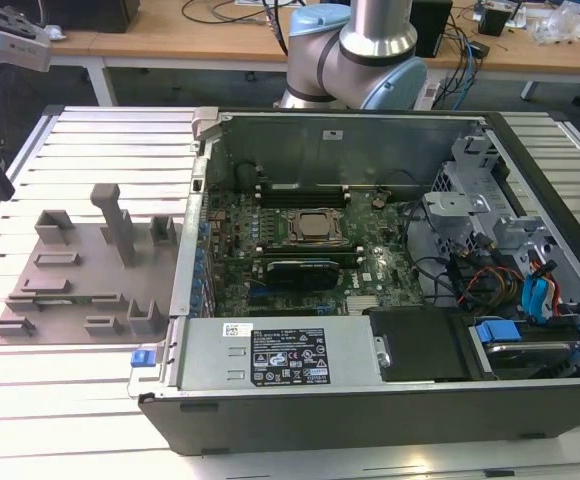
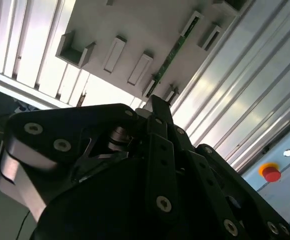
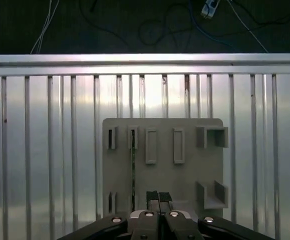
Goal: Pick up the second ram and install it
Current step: 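Pick up the second ram and move it above second insertion slot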
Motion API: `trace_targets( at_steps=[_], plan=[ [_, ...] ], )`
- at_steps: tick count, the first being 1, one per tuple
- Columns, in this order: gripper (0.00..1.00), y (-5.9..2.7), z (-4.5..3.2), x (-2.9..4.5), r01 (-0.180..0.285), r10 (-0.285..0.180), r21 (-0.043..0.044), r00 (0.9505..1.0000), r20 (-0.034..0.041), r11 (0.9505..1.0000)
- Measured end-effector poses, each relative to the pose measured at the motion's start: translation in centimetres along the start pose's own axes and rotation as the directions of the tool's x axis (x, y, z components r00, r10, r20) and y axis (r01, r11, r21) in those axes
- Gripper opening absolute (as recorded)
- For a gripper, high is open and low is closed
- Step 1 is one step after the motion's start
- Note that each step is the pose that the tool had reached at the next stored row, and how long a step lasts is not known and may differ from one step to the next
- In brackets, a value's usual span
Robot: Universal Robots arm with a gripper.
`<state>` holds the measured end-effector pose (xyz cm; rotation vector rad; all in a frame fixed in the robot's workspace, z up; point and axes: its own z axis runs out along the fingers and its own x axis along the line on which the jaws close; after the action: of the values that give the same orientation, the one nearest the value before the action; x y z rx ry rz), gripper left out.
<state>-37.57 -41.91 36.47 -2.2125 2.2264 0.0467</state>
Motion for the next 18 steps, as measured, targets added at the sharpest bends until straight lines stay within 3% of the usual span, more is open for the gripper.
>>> trace_targets(
  at_steps=[12, 13, 15, 18],
  plan=[
    [0.1, 0.0, 0.0, 0.0, 0.121, -0.121, -0.0029, 0.9927, -0.0021, 0.9927],
    [0.1, 0.0, 0.0, 0.0, 0.118, -0.118, -0.0029, 0.993, -0.0021, 0.993],
    [0.1, 0.0, 0.07, 0.0, 0.055, -0.055, -0.0014, 0.9985, -0.001, 0.9985],
    [0.1, 0.0, 0.17, 0.0, -0.019, 0.019, 0.0004, 0.9998, 0.0004, 0.9998]
  ],
)
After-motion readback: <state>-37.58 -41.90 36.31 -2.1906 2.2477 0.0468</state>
